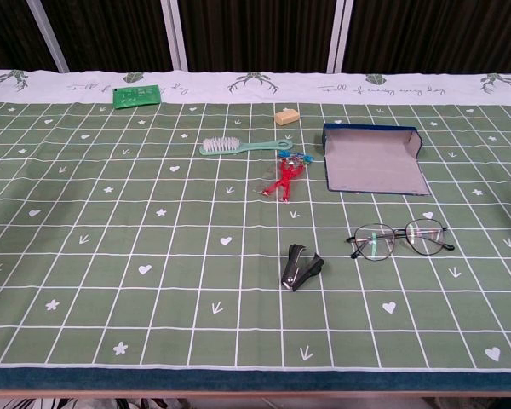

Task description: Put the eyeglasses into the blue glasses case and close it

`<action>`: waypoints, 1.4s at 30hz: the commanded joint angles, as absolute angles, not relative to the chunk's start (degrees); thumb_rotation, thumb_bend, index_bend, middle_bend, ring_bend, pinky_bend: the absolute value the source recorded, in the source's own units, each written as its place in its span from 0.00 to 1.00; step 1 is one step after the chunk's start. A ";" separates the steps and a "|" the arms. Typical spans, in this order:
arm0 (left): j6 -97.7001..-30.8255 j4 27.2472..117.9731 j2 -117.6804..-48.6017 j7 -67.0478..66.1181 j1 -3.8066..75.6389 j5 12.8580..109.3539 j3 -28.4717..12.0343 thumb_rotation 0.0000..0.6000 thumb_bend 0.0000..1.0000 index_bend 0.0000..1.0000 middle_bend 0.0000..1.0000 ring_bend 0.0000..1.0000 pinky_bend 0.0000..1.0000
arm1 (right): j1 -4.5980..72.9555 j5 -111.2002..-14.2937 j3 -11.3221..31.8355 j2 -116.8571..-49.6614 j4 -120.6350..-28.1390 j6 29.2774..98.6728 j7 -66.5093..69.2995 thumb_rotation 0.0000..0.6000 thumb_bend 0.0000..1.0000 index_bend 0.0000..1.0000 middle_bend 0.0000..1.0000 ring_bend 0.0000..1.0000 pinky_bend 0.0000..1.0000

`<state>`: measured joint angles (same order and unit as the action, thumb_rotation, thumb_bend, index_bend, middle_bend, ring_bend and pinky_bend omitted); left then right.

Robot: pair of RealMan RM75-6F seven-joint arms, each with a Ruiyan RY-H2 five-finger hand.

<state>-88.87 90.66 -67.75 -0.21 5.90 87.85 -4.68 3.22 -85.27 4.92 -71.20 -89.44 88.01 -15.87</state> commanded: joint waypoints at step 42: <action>-87.47 92.08 -67.89 -1.29 5.94 85.29 -4.80 1.00 0.27 0.15 0.00 0.00 0.00 | 13.03 -86.69 5.01 -63.31 -93.57 71.22 -3.99 1.00 0.16 0.09 0.06 0.15 0.25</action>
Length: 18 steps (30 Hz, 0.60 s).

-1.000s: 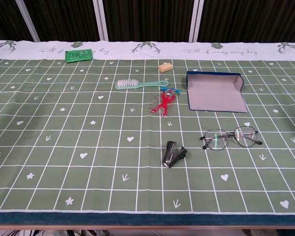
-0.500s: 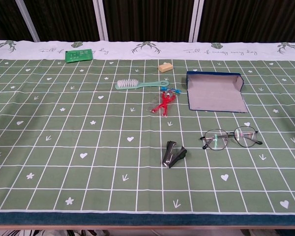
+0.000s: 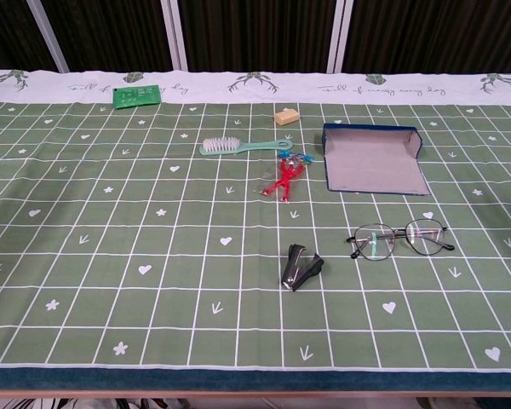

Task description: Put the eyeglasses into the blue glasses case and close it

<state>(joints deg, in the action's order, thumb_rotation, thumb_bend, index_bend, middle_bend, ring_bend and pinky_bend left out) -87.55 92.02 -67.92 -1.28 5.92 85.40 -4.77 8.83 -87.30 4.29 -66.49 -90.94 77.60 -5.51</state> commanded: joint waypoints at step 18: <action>-86.32 93.13 -67.41 -1.56 6.05 83.62 -5.02 1.00 0.27 0.16 0.00 0.00 0.00 | 26.37 -71.50 8.92 -68.28 -100.24 53.77 -18.07 1.00 0.26 0.21 0.08 0.15 0.25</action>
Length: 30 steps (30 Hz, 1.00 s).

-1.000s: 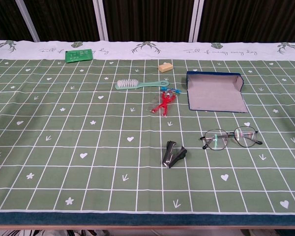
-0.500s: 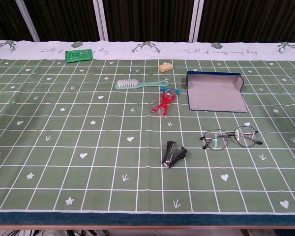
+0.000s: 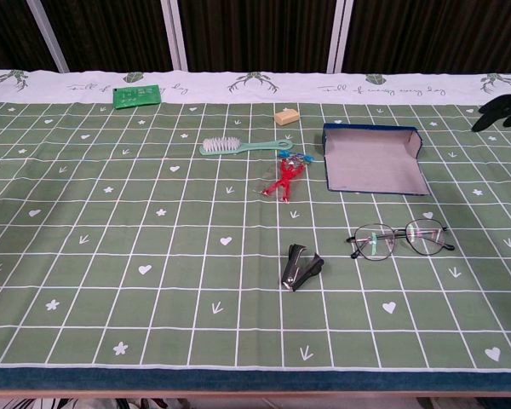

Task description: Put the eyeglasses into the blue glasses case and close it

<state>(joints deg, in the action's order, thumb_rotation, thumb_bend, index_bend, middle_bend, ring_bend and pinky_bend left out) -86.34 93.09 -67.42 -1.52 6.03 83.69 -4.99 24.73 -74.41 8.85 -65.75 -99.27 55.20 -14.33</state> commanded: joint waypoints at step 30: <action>-85.24 93.85 -66.99 -1.86 6.24 82.30 -5.16 1.00 0.27 0.16 0.00 0.00 0.00 | 34.13 -55.94 8.25 -84.63 -96.08 57.83 -37.75 1.00 0.35 0.38 0.08 0.15 0.25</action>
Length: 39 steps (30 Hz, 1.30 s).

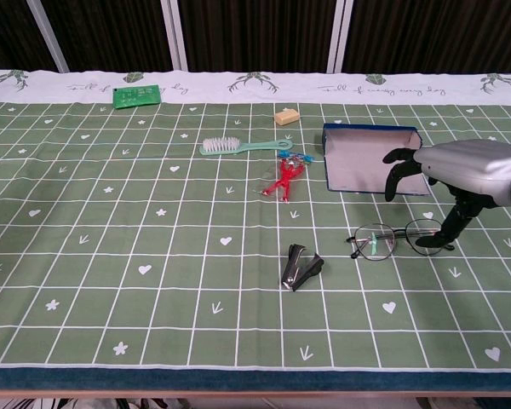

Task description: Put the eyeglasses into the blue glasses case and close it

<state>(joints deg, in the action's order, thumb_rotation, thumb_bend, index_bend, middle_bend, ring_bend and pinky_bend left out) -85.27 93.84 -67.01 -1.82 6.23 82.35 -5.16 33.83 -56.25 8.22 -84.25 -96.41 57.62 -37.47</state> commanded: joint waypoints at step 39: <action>-85.07 93.94 -67.01 -2.20 6.31 81.94 -5.21 1.00 0.27 0.16 0.00 0.00 0.00 | 36.73 -52.77 6.41 -86.87 -92.43 57.95 -36.44 1.00 0.39 0.51 0.08 0.15 0.25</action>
